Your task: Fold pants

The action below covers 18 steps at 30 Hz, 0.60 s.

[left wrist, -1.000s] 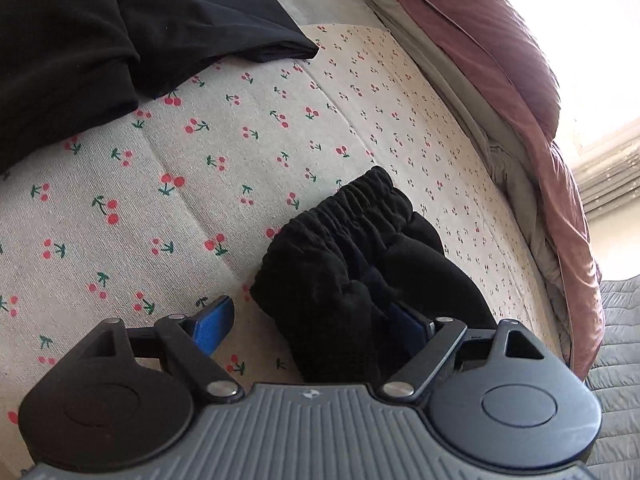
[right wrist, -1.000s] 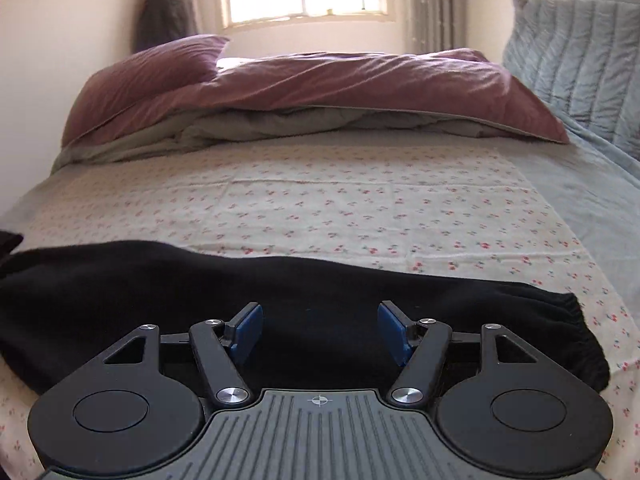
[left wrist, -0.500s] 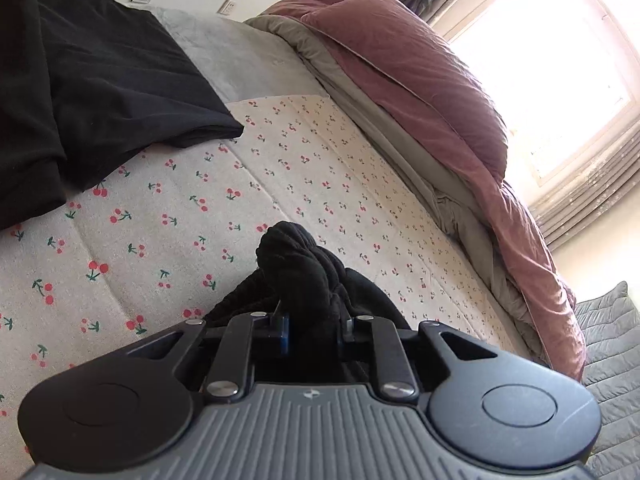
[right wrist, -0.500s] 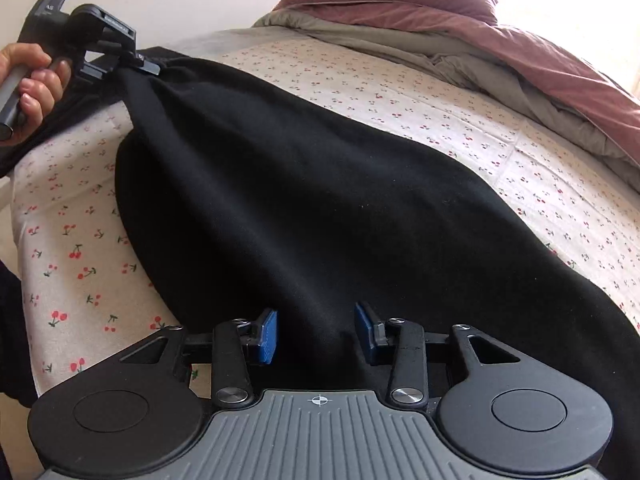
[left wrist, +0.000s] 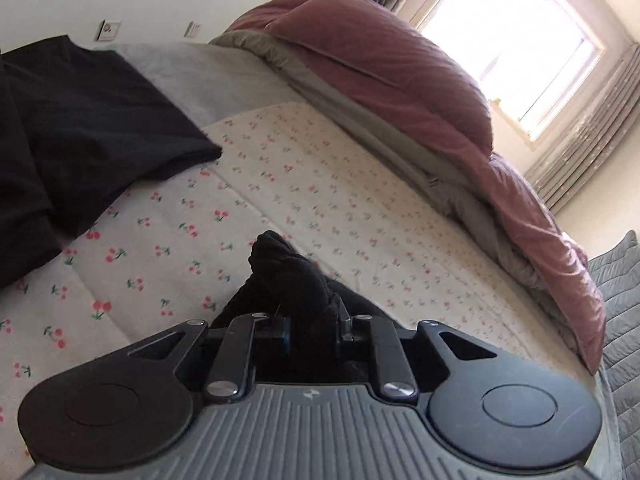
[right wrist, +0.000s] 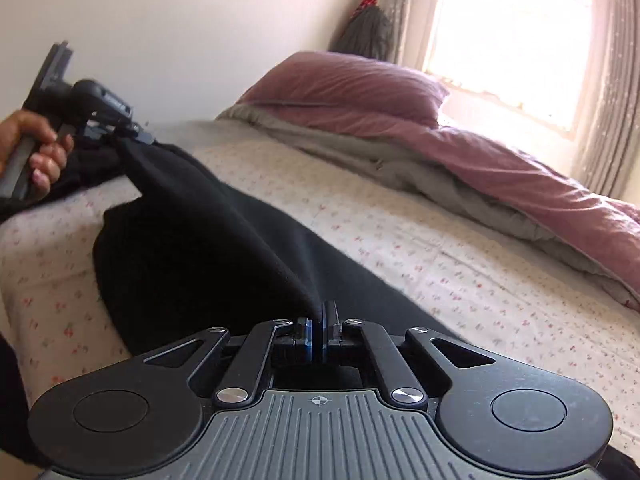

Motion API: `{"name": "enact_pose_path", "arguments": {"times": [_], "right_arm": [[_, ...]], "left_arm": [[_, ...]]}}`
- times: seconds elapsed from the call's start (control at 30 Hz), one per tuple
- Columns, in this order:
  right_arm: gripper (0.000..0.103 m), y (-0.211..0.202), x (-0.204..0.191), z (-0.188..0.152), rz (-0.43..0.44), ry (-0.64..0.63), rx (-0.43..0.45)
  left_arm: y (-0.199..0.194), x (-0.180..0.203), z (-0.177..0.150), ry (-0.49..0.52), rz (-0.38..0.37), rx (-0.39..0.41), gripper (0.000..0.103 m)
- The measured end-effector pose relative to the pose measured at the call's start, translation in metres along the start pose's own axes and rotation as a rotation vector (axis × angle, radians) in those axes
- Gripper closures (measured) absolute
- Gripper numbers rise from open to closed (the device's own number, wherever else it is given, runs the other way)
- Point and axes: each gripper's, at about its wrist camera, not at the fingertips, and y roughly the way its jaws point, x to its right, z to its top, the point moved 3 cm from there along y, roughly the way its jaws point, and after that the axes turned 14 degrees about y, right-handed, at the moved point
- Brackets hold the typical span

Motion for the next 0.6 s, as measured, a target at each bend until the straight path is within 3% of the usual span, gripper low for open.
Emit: {"name": "enact_pose_path", "arguments": {"times": [0.1,0.13,0.23,0.33,0.4,0.43,0.47,0.6], "right_arm": [[0.100,0.034,-0.033,-0.064,0.031,-0.130,-0.173],[0.100,0.037,-0.040,-0.074,0.008,-0.166,-0.162],[0.100,0.037,-0.040,-0.068,-0.014,-0.174,-0.163],[0.099,0.038,-0.018,-0.060,0.048,-0.104,-0.227],[0.089,0.034,-0.009,-0.058,0.086,-0.064,-0.260],[0.086,0.034,-0.003,-0.054,0.104,-0.049,-0.272],[0.079,0.028,0.000,-0.051,0.113,-0.042,-0.274],[0.057,0.011,0.026,-0.014,0.172,0.079,-0.207]], "left_arm": [[0.009,-0.009,-0.011,-0.002,0.035,-0.078,0.086],[0.008,-0.008,-0.011,0.009,0.042,-0.074,0.086],[0.012,-0.005,-0.013,0.040,0.072,-0.104,0.080],[0.013,-0.005,-0.013,0.047,0.046,-0.137,0.070],[0.010,-0.013,-0.015,0.032,0.035,-0.166,0.045],[0.009,-0.018,-0.014,0.010,0.056,-0.174,0.025],[0.004,-0.027,-0.012,-0.029,0.088,-0.161,0.023],[-0.023,-0.055,0.007,-0.156,0.063,-0.008,0.022]]}}
